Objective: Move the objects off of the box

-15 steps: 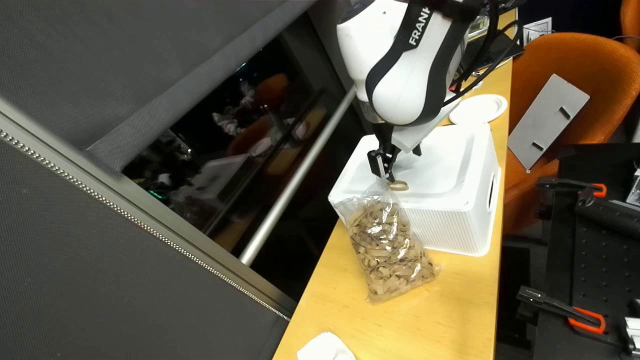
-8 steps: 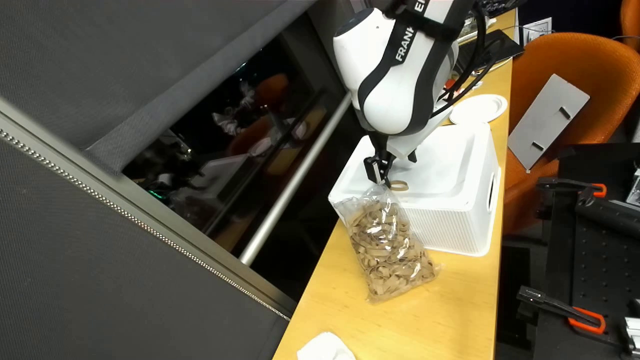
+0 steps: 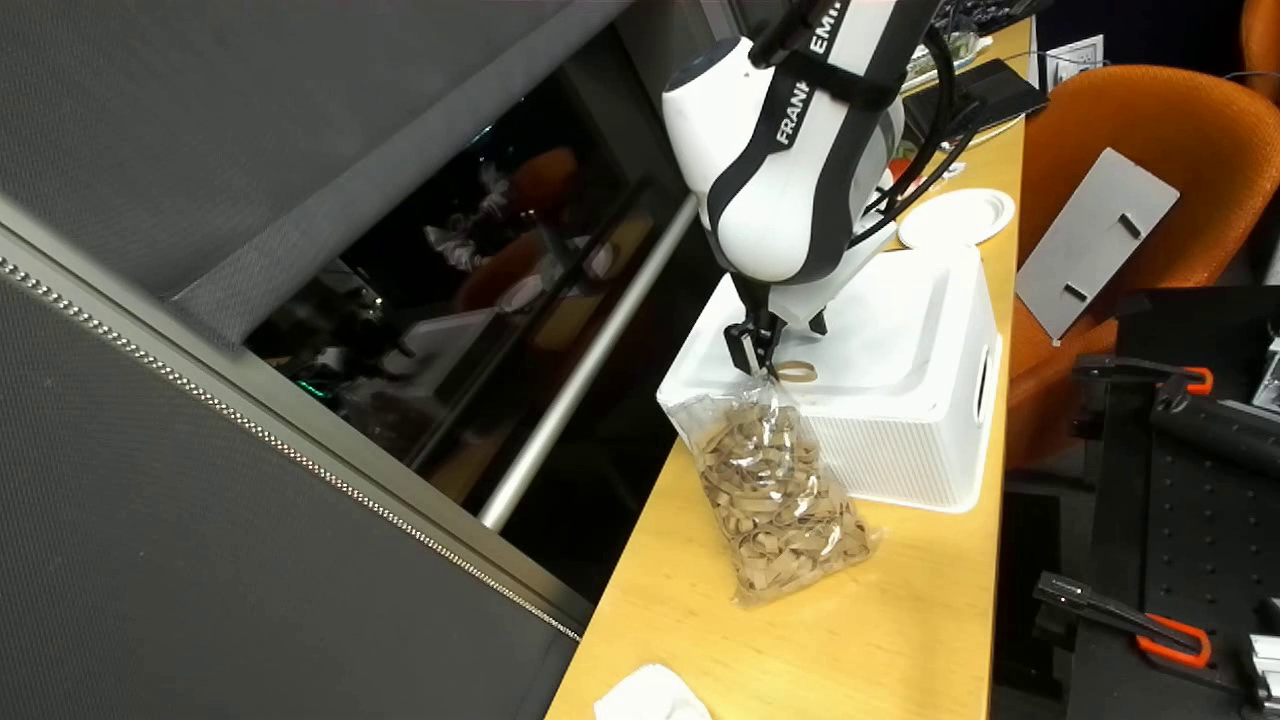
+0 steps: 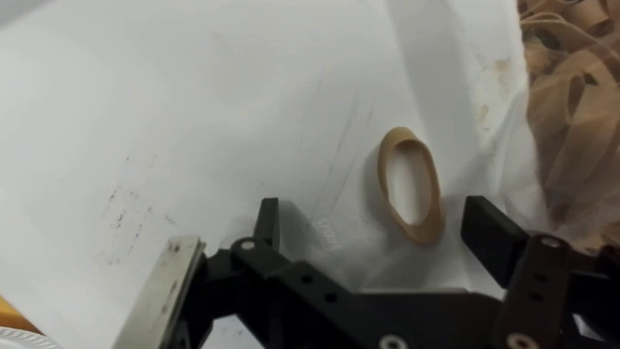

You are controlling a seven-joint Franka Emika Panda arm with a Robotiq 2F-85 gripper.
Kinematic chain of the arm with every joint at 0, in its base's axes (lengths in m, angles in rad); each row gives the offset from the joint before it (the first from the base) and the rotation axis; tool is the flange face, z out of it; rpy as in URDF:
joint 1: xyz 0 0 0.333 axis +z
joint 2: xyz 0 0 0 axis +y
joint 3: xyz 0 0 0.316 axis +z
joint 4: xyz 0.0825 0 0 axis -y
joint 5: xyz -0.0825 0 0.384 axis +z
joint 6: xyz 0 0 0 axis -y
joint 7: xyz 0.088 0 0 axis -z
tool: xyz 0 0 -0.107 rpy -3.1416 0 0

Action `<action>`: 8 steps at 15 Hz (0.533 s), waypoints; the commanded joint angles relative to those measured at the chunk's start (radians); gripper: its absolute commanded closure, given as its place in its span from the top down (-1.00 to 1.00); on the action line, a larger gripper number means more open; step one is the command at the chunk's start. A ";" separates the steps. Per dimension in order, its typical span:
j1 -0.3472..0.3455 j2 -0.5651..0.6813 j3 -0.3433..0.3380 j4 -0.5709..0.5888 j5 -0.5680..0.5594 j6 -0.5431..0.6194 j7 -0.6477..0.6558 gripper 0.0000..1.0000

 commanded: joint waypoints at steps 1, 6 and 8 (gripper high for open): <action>0.009 0.015 -0.002 0.025 0.021 0.003 -0.025 0.37; 0.017 0.017 -0.002 0.027 0.017 0.006 -0.024 -0.42; 0.021 0.016 -0.003 0.030 0.014 0.007 -0.023 -0.68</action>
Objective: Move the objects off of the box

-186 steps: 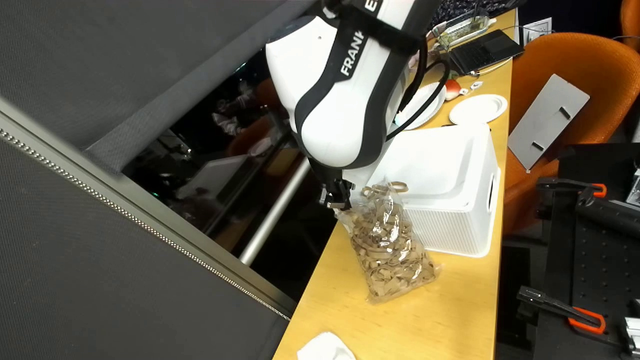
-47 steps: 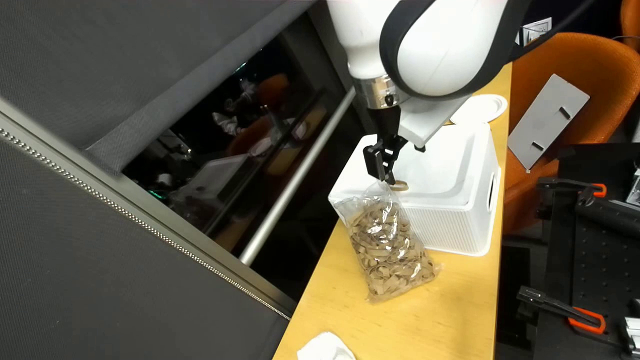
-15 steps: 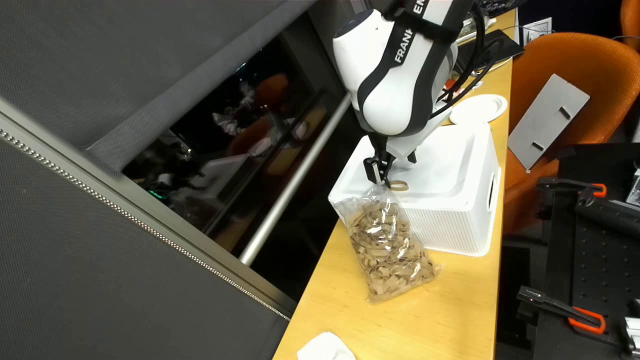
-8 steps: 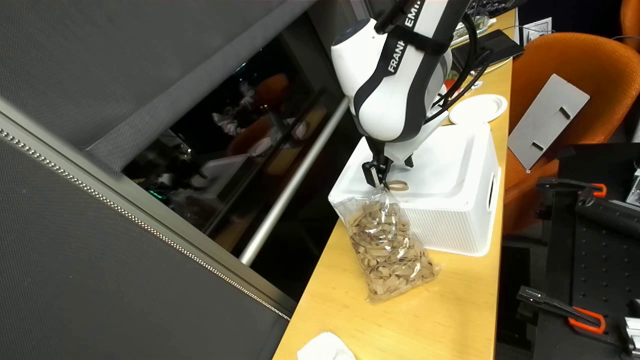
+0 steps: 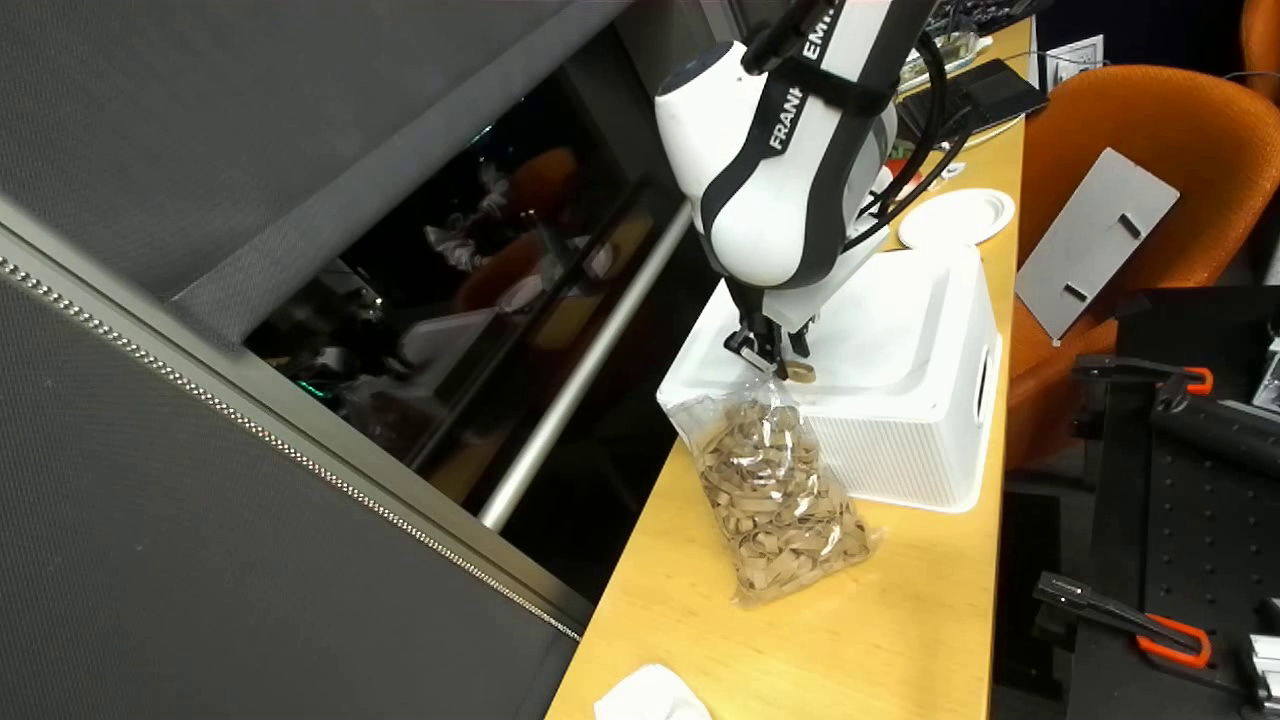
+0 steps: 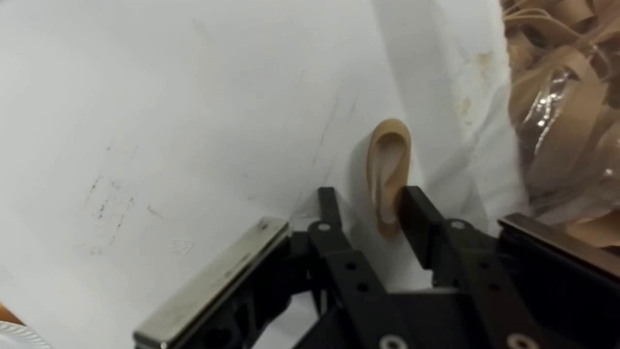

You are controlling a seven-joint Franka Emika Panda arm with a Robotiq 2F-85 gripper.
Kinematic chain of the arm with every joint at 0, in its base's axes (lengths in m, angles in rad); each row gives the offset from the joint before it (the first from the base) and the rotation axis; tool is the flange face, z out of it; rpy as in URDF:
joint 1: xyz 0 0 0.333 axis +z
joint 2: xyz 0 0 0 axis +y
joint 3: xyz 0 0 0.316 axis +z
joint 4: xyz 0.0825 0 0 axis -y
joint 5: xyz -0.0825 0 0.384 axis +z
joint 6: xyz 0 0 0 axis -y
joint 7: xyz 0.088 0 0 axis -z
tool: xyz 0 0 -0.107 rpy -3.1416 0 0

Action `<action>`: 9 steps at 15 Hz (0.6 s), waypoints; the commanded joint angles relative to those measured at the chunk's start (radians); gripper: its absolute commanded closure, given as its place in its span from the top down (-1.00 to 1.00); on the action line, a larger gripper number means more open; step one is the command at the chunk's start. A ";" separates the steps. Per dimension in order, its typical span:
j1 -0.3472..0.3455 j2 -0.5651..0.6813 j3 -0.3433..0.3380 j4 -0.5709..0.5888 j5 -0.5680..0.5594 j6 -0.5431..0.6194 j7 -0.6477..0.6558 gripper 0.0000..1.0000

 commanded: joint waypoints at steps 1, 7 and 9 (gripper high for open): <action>0.014 0.006 -0.002 0.017 0.013 0.005 -0.017 -0.85; 0.041 -0.018 -0.007 0.010 -0.005 -0.010 0.002 -0.99; 0.060 -0.041 -0.012 0.001 -0.023 -0.036 0.017 -0.99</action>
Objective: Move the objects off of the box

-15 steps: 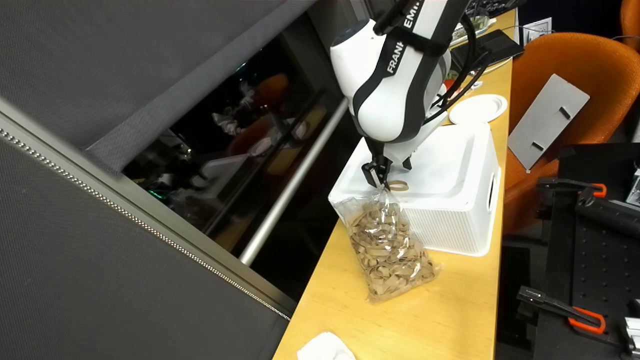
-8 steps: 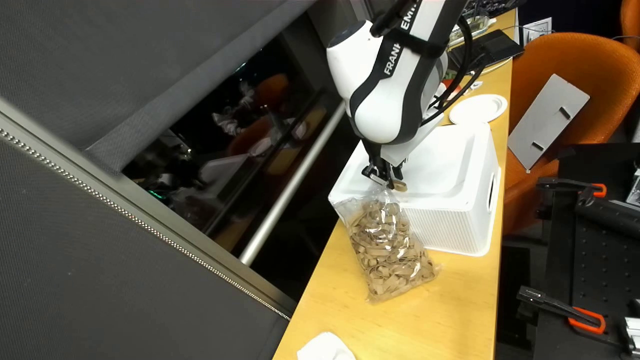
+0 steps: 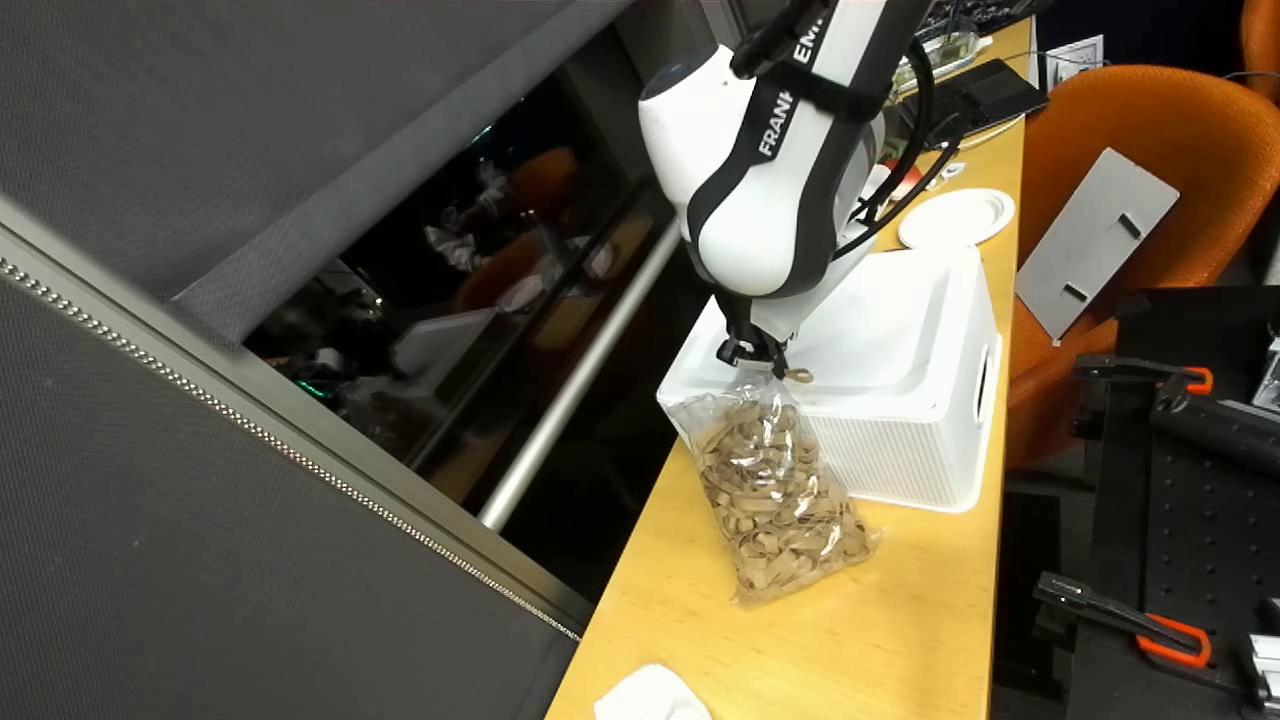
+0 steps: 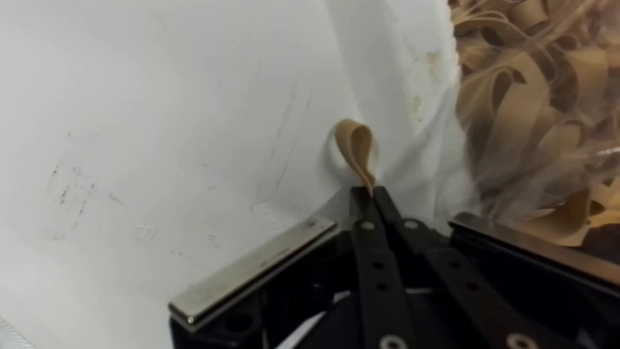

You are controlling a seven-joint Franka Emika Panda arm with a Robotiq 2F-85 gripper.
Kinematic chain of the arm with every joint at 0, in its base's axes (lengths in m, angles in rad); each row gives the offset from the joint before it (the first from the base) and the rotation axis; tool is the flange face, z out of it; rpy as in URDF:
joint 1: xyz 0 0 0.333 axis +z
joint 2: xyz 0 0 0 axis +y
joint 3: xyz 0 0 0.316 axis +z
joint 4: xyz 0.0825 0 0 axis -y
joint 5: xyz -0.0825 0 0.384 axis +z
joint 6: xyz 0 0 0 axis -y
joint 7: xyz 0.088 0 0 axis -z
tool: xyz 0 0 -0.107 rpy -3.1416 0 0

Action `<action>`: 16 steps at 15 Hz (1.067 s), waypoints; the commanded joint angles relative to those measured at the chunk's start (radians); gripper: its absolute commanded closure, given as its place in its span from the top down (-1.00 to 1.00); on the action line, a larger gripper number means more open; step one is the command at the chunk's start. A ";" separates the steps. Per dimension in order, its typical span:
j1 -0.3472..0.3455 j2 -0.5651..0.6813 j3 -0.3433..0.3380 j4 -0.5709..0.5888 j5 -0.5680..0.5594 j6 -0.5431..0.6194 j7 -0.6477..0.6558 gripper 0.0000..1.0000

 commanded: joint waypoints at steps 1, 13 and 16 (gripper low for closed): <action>0.038 -0.050 -0.012 -0.014 -0.023 -0.045 0.019 -0.99; 0.073 -0.139 -0.026 -0.031 -0.168 -0.110 0.090 -0.99; 0.066 -0.126 -0.038 -0.008 -0.216 -0.097 0.096 -0.99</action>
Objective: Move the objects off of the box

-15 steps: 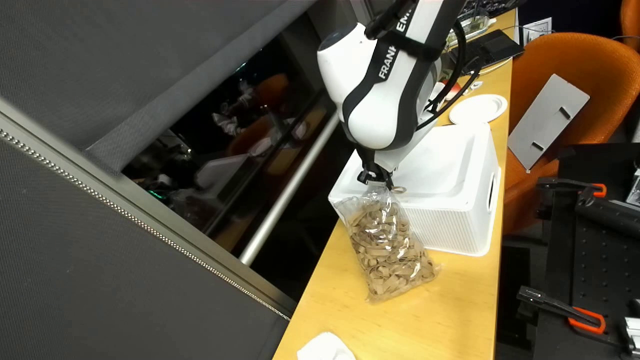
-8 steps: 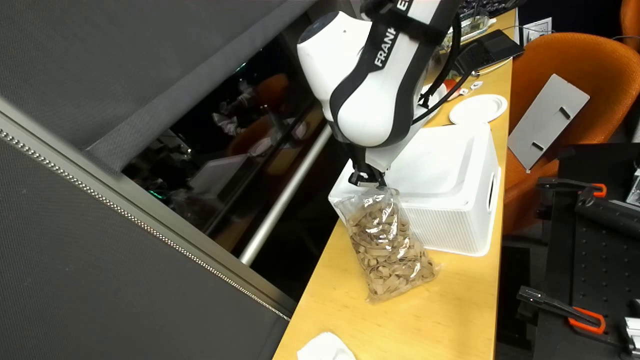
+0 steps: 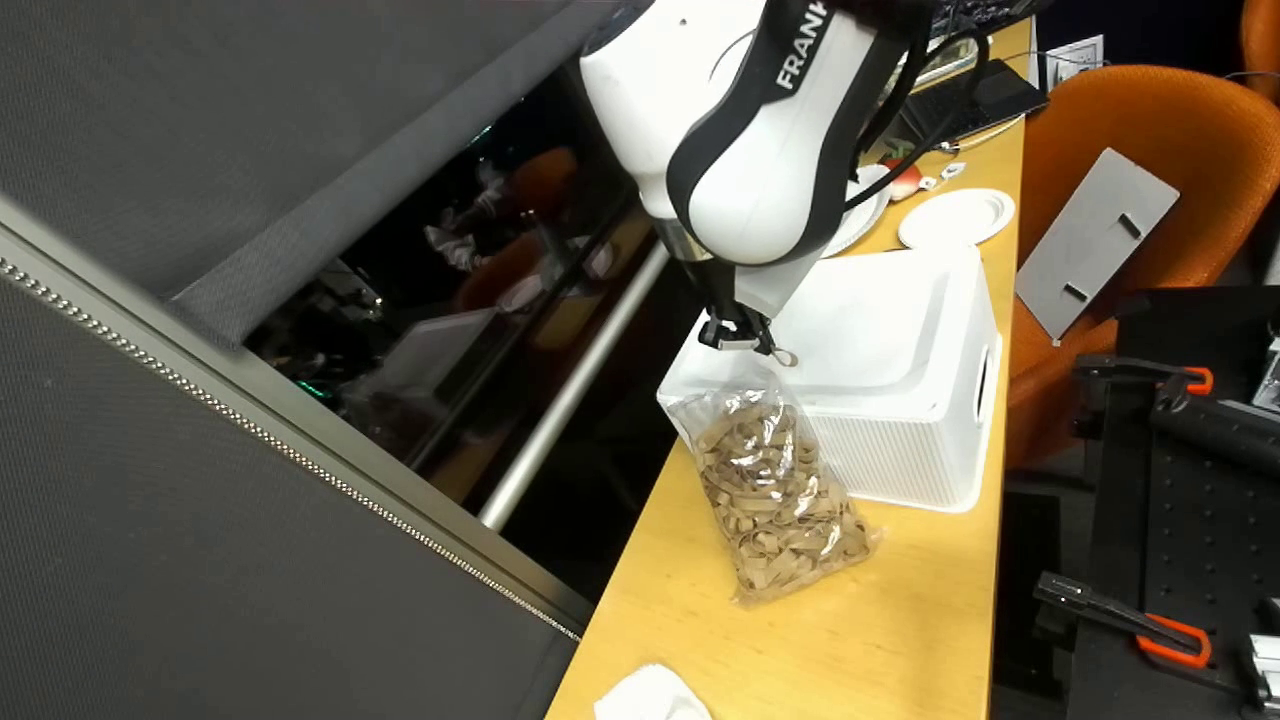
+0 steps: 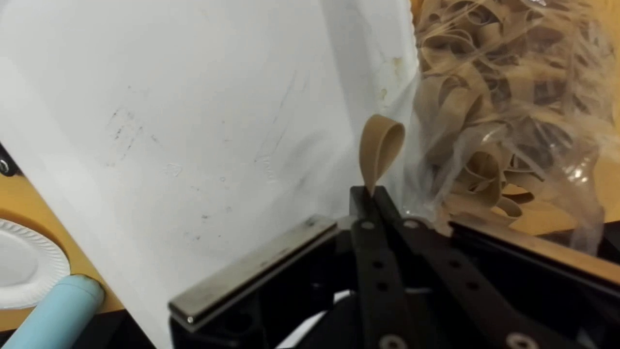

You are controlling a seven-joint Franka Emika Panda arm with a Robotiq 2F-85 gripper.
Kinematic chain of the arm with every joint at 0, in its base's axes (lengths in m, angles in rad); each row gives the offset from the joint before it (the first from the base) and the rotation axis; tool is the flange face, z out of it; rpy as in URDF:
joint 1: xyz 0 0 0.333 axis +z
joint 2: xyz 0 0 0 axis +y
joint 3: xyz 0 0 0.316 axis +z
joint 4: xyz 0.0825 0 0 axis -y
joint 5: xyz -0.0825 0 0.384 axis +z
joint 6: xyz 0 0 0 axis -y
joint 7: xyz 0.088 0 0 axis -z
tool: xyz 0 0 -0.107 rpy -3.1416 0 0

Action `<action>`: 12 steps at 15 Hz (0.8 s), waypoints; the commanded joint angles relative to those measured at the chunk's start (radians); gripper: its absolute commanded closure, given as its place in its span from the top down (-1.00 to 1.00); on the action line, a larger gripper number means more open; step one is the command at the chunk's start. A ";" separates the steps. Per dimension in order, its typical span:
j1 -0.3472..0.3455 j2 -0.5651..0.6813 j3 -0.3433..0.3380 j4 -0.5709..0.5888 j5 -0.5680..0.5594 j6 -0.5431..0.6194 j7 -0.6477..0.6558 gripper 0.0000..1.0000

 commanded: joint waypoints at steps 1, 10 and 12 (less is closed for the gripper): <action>0.005 0.008 -0.027 0.023 -0.074 0.011 0.034 -0.99; 0.032 0.116 -0.036 0.152 -0.144 0.060 0.038 -0.99; 0.050 0.129 -0.031 0.152 -0.136 0.072 0.039 -0.99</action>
